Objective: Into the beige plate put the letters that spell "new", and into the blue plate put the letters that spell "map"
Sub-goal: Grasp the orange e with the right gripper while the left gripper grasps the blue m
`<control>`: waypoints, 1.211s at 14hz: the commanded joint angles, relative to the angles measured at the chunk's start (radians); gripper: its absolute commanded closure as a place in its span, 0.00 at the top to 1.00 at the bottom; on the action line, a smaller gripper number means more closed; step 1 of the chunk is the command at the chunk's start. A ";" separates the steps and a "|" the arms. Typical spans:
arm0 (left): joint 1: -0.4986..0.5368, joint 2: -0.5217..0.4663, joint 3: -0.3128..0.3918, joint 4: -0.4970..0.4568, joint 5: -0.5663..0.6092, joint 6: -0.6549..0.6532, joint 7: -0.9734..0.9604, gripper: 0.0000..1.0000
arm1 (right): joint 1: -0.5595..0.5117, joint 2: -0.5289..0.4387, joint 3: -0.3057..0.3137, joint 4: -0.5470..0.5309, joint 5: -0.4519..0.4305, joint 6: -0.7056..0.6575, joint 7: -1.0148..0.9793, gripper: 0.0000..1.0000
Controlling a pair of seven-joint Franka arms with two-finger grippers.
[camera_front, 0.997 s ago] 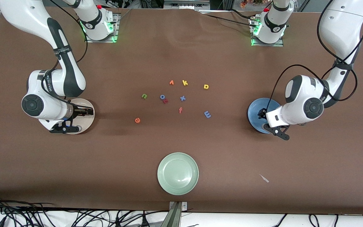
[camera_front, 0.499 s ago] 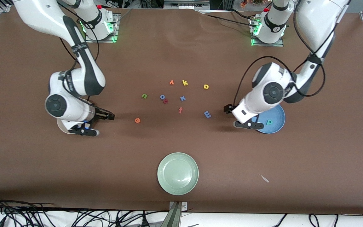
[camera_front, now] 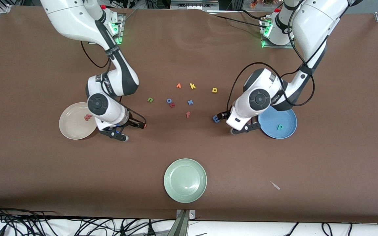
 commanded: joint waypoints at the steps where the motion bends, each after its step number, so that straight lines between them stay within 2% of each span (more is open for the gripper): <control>1: -0.035 0.040 -0.001 0.040 0.012 -0.029 -0.116 0.96 | 0.018 0.032 -0.007 0.014 0.018 0.036 0.020 1.00; 3: -0.082 0.057 0.008 0.040 0.027 0.020 -0.267 0.96 | 0.018 0.035 -0.004 0.014 0.018 0.038 0.020 1.00; 6: -0.093 0.080 0.008 0.037 0.080 0.102 -0.426 0.96 | 0.021 0.058 -0.001 0.013 0.019 0.070 0.023 0.99; 12: -0.101 0.142 0.008 0.040 0.192 0.202 -0.500 0.89 | 0.039 0.073 -0.001 0.002 0.019 0.099 0.026 0.98; 15: -0.110 0.146 0.008 0.040 0.189 0.217 -0.511 0.82 | 0.045 0.073 -0.001 -0.033 0.019 0.151 0.026 0.83; 16: -0.113 0.149 0.008 0.039 0.189 0.217 -0.513 0.79 | 0.047 0.073 0.004 -0.041 0.019 0.162 0.024 0.75; 17: -0.116 0.154 0.008 0.039 0.189 0.218 -0.525 0.78 | 0.047 0.073 0.005 -0.041 0.019 0.160 0.024 0.63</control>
